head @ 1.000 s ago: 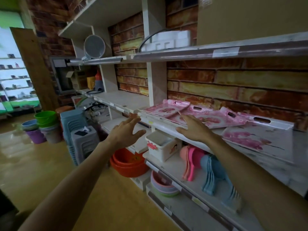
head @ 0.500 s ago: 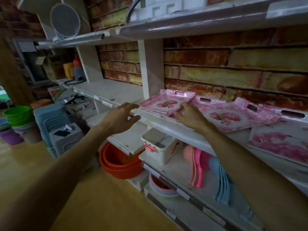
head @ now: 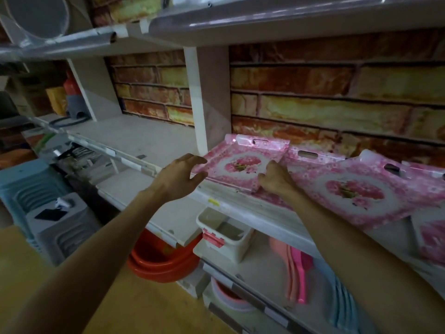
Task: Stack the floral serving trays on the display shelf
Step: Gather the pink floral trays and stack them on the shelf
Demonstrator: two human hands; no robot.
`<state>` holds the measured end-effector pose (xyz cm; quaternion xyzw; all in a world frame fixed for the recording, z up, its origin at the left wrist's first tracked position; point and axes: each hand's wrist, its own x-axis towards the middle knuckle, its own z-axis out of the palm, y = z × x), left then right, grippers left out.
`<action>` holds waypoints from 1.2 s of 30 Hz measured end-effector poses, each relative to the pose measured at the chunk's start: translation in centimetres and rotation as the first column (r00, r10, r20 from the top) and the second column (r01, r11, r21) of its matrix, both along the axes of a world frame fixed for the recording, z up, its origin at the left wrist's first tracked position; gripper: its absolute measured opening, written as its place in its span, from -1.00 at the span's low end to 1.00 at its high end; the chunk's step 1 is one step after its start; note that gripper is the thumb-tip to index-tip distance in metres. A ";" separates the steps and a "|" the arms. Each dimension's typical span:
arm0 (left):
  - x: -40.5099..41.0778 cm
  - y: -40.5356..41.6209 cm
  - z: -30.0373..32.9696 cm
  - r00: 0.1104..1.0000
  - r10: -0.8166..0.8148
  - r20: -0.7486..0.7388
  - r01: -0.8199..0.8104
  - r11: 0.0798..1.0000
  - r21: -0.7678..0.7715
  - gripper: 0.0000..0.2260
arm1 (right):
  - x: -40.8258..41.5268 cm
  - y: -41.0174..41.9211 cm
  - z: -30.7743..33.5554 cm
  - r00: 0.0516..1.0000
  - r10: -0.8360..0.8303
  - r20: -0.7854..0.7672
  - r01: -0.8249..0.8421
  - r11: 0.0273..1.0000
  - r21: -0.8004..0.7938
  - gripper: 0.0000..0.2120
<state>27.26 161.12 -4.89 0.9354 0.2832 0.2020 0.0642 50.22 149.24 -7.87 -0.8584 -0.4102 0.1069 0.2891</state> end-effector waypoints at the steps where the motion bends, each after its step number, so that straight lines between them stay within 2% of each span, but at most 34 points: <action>1: 0.4 0.8 -0.2 1.000 -0.006 0.005 0.006 1.000 -0.013 -0.64 | 0.2 0.6 -0.3 1.000 -0.018 0.001 0.018 1.000 -0.006 -0.60; 5: 1.9 3.9 -1.5 0.998 -0.032 0.045 0.034 0.998 -0.045 -0.58 | 0.7 2.5 -1.7 0.995 -0.098 -0.033 0.098 0.995 -0.015 -0.49; 7: 2.8 5.8 -1.9 0.997 -0.053 0.061 0.056 0.996 -0.062 -0.59 | 0.8 3.5 -2.2 0.990 -0.141 -0.025 0.141 0.990 -0.004 -0.66; 8: 3.3 7.0 -2.1 0.995 -0.069 0.067 0.074 0.994 -0.077 -0.62 | 0.9 4.0 -2.4 0.985 -0.170 -0.020 0.170 0.985 -0.010 -0.83; 9: 3.9 8.1 -2.2 0.993 -0.090 0.078 0.097 0.991 -0.092 -0.65 | 1.1 4.6 -2.7 0.977 -0.210 -0.025 0.210 0.978 -0.003 -0.84; 11: 4.8 10.4 -2.4 0.985 -0.140 0.103 0.151 0.982 -0.116 -0.69 | 1.5 5.7 -3.3 0.960 -0.276 -0.044 0.276 0.961 -0.002 -0.67; 12: 5.2 11.5 -2.5 0.980 -0.169 0.106 0.181 0.976 -0.123 -0.70 | 1.5 6.1 -3.4 0.951 -0.303 -0.056 0.303 0.953 -0.008 -0.65; 17: 7.5 16.6 -3.1 0.963 -0.254 0.087 0.266 0.950 -0.167 -0.70 | 1.0 7.7 -4.0 0.897 -0.411 -0.163 0.413 0.910 -0.024 -0.70; 19: 8.5 18.1 -3.3 0.952 -0.290 0.098 0.304 0.935 -0.183 -0.71 | 0.8 8.2 -4.2 0.857 -0.454 -0.243 0.474 0.880 0.029 -0.70; 22: 9.7 19.5 -3.7 0.943 -0.307 0.129 0.331 0.907 -0.261 -0.71 | 0.4 8.7 -4.0 0.788 -0.498 -0.362 0.571 0.811 0.127 -0.82; 25: 10.9 20.7 -4.4 0.938 -0.310 0.157 0.345 0.889 -0.302 -0.69 | 0.0 9.1 -3.3 0.779 -0.523 -0.346 0.595 0.791 0.143 -0.78; 28: 11.9 21.6 -4.8 0.949 -0.277 0.153 0.315 0.877 -0.362 -0.66 | 0.0 9.5 -2.4 0.782 -0.533 -0.323 0.610 0.759 0.226 -0.69; 31: 12.9 22.6 -5.2 0.951 -0.215 0.221 0.287 0.879 -0.381 -0.64 | 0.0 9.2 -1.6 0.800 -0.546 -0.250 0.600 0.741 0.301 -0.63; 34: 13.4 23.6 -5.2 0.943 -0.136 0.304 0.288 0.793 -0.538 -0.62 | 0.4 8.4 -1.1 0.817 -0.531 -0.227 0.575 0.718 0.392 -0.65; 36: 13.8 23.7 -5.1 0.912 -0.134 0.388 0.376 0.655 -0.656 -0.65 | 0.8 7.9 -1.0 0.816 -0.517 -0.260 0.576 0.682 0.451 -0.67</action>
